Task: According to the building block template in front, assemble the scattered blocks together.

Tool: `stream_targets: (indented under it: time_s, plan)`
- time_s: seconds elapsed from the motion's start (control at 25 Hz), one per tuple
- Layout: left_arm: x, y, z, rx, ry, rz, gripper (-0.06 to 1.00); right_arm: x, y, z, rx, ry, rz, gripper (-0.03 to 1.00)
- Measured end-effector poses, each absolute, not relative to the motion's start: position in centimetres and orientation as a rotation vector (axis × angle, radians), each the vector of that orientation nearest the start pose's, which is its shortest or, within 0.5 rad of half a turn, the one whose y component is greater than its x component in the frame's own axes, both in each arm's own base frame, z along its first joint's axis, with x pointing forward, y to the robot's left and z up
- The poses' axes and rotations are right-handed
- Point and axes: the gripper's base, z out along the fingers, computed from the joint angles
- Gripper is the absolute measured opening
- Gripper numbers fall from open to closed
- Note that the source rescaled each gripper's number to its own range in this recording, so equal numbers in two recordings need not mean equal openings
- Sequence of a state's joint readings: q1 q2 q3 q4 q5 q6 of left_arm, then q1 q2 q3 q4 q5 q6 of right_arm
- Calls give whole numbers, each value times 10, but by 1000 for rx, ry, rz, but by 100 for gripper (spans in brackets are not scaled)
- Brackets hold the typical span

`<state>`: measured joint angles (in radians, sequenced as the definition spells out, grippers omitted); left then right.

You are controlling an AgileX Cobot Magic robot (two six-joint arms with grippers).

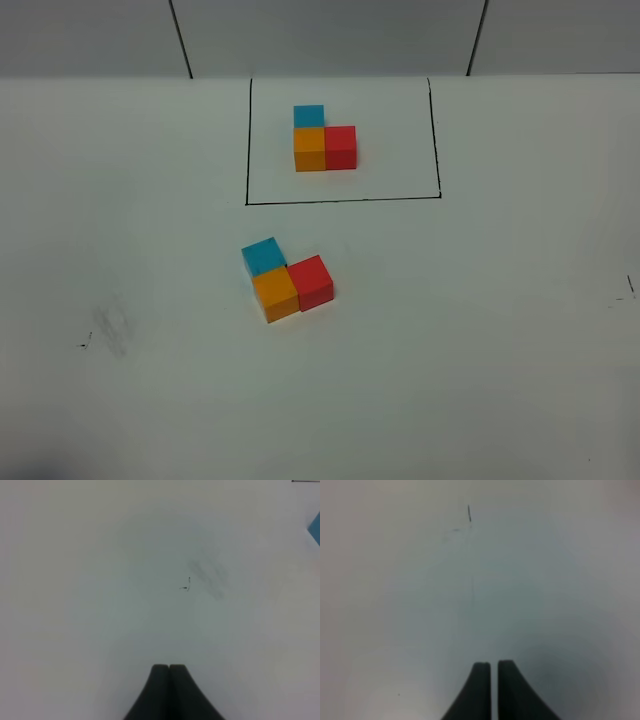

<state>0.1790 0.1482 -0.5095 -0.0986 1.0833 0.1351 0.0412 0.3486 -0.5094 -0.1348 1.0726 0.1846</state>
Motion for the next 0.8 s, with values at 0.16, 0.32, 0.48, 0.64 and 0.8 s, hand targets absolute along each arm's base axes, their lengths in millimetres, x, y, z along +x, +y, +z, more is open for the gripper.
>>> stream_targets:
  time_s: [0.16, 0.32, 0.48, 0.64, 0.8]
  plan:
    - [17, -5, 278, -51, 2201, 54, 0, 36, -11, 276, 174, 2305, -84, 0]
    - [17, -5, 278, -51, 2201, 54, 0, 30, -13, 277, 175, 2263, -106, 0]
    - [17, -5, 278, -51, 2201, 54, 0, 25, -13, 278, 175, 2234, -104, 0]
    - [17, -5, 278, -51, 2201, 54, 0, 14, -13, 279, 197, 2161, -106, 0]
    - [17, -5, 278, -51, 2201, 54, 0, 2, -13, 280, 199, 2092, -107, 0]
